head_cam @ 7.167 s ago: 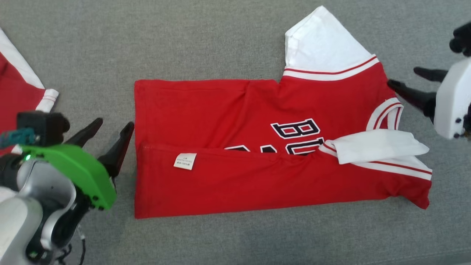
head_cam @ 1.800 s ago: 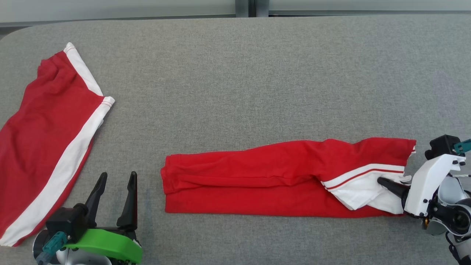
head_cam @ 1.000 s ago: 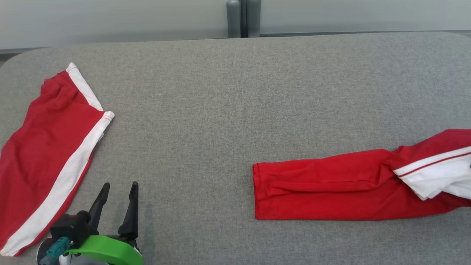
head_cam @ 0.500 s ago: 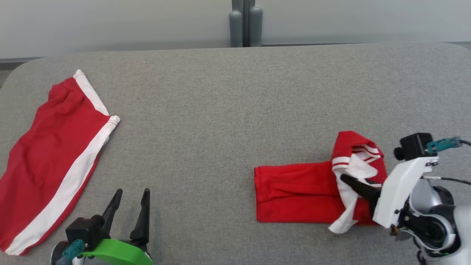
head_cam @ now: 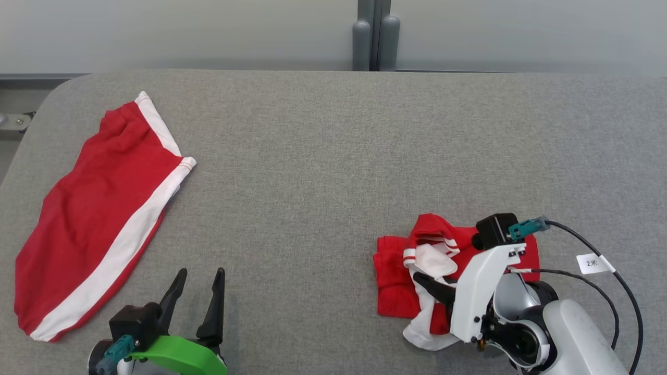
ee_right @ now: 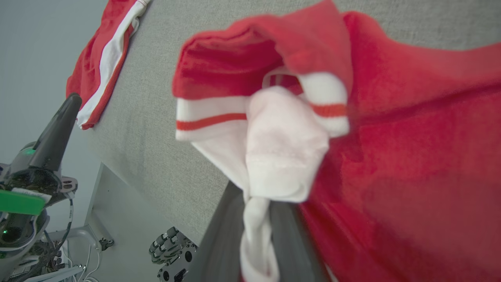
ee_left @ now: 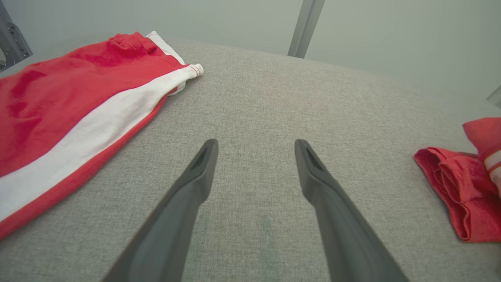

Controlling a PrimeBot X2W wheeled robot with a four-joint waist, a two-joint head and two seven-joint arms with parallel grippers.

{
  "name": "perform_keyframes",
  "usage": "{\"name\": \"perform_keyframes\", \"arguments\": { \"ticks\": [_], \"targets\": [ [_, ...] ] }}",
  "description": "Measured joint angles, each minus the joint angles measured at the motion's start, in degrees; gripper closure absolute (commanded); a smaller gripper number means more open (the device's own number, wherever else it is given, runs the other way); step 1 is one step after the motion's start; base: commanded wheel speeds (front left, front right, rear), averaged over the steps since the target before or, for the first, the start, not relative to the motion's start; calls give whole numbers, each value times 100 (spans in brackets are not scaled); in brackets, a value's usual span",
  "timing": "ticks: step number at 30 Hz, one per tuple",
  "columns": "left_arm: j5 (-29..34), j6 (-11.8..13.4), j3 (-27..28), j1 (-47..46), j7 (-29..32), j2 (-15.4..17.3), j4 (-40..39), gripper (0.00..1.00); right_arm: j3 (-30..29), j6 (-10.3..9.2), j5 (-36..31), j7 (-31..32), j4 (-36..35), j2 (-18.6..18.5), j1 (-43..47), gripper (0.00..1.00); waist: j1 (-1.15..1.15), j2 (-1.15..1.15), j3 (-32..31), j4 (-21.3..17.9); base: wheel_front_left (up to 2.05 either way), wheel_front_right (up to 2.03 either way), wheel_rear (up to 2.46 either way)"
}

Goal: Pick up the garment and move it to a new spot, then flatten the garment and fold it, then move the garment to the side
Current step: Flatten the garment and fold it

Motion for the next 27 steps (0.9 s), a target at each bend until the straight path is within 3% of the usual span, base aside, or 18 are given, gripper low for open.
{"name": "perform_keyframes", "arguments": {
  "ticks": [1, 2, 3, 8, 15, 21, 27],
  "targets": [
    [12, -14, 16, 4, 0, -10, 16, 0, 29, 0, -29, -58, 33, 8, -15, 98, 0, 0, -8, 1, 0, 0, 0],
    [33, -19, 37, 10, 0, -30, 31, 0, 65, 0, -48, -120, 48, 10, -35, 73, 0, 0, -16, -2, 0, 0, 0],
    [47, -22, 55, 16, 0, -51, 41, 0, 104, 0, -71, -190, 51, 11, -64, 0, 0, 0, -21, -9, 0, 0, 0],
    [100, -46, 204, 54, 0, -114, 56, 0, 156, 0, 7, -626, -63, 62, -113, 0, 0, 0, -53, -91, 0, 0, 0],
    [144, -57, 410, 224, 0, -158, -46, 0, 156, 0, 191, -1446, -761, 86, 8, 0, 0, 0, -127, -296, 0, 0, 0],
    [172, -56, 557, 353, 0, -169, -172, 0, -9, 0, -604, -2517, -1216, -489, 220, 0, 0, 0, -197, -471, 0, 0, 0],
    [285, -56, 657, 392, 0, -183, -335, 0, -280, 1, -1506, -3763, -1079, -1023, 387, 0, 0, 0, -250, -628, 0, 0, 0]
  ]
}}
